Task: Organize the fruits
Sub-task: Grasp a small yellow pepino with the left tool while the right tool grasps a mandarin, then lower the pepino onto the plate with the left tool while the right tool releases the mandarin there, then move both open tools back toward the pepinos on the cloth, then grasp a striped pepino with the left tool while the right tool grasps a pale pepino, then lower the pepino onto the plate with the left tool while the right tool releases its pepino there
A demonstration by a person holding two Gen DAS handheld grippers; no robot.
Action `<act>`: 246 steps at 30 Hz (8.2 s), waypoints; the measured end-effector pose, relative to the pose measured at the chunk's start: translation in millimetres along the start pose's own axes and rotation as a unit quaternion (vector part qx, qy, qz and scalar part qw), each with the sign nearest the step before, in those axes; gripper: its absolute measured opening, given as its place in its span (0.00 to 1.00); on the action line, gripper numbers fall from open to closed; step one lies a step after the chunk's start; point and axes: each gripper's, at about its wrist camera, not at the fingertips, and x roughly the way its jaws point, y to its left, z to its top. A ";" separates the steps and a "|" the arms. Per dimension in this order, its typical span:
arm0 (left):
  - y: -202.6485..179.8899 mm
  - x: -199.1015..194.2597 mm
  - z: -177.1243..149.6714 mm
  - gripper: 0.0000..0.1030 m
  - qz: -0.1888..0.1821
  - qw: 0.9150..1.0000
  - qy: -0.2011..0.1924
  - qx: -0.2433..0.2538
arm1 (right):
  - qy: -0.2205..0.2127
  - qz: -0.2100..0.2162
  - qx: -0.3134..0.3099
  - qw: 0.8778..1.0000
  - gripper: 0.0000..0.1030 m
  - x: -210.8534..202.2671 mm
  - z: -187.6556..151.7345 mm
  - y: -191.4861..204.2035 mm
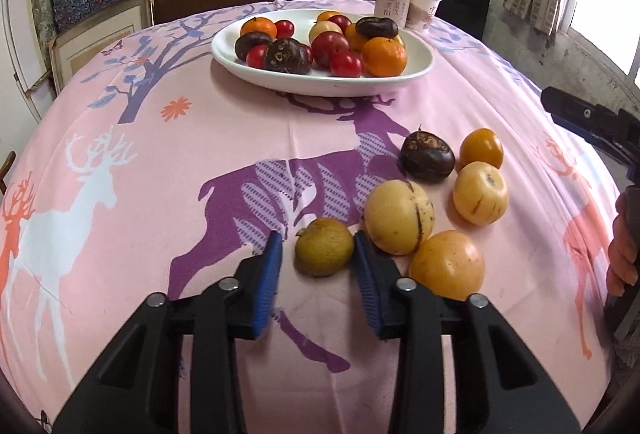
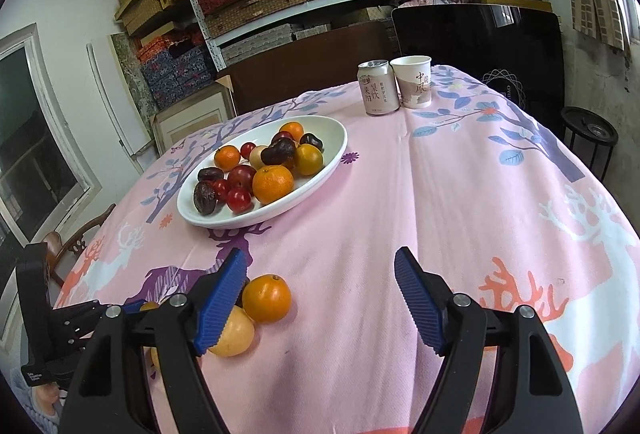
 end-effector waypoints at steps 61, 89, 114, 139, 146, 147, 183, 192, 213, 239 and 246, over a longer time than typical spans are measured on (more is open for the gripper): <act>-7.8 66.2 140.9 0.29 -0.001 0.998 -0.048 -0.046 | 0.032 0.083 0.013 0.996 0.35 106.7 118.0 48.2; 2.8 4.6 65.7 0.83 0.034 0.996 -0.060 -0.053 | -0.005 0.048 -0.006 0.999 0.52 19.3 36.7 22.2; -35.0 -4.0 16.9 0.86 0.055 0.997 -0.042 0.022 | -0.004 0.030 -0.010 0.999 0.65 -6.4 -9.7 12.2; -38.1 0.1 16.7 0.52 0.003 0.999 -0.027 0.025 | 0.013 0.028 -0.005 0.999 0.70 0.2 -11.2 8.6; -42.0 -1.7 15.1 0.36 -0.014 0.999 -0.027 0.028 | 0.016 0.028 -0.005 0.999 0.70 1.8 -12.7 8.8; -42.4 -1.6 15.1 0.36 -0.011 0.999 -0.027 0.028 | 0.017 0.029 -0.005 0.999 0.70 2.1 -12.9 8.8; -9.2 -7.5 21.1 0.34 0.069 0.996 -0.052 -0.021 | 0.130 0.063 -0.121 0.982 0.42 34.8 -45.2 70.2; -11.8 -5.4 20.4 0.32 0.071 0.996 -0.050 -0.018 | 0.116 0.068 -0.110 0.985 0.42 29.1 -41.0 64.3; 7.6 -3.9 22.9 0.36 0.030 0.996 -0.050 -0.066 | 0.088 0.058 -0.083 0.991 0.42 21.4 -33.0 51.7; 41.9 92.0 201.0 0.38 0.038 0.992 -0.065 -0.099 | 0.038 0.014 -0.049 0.998 0.43 134.9 118.4 46.9; 38.2 87.7 195.3 0.75 0.068 0.990 -0.086 -0.085 | 0.027 0.018 -0.034 0.999 0.58 134.8 120.1 37.4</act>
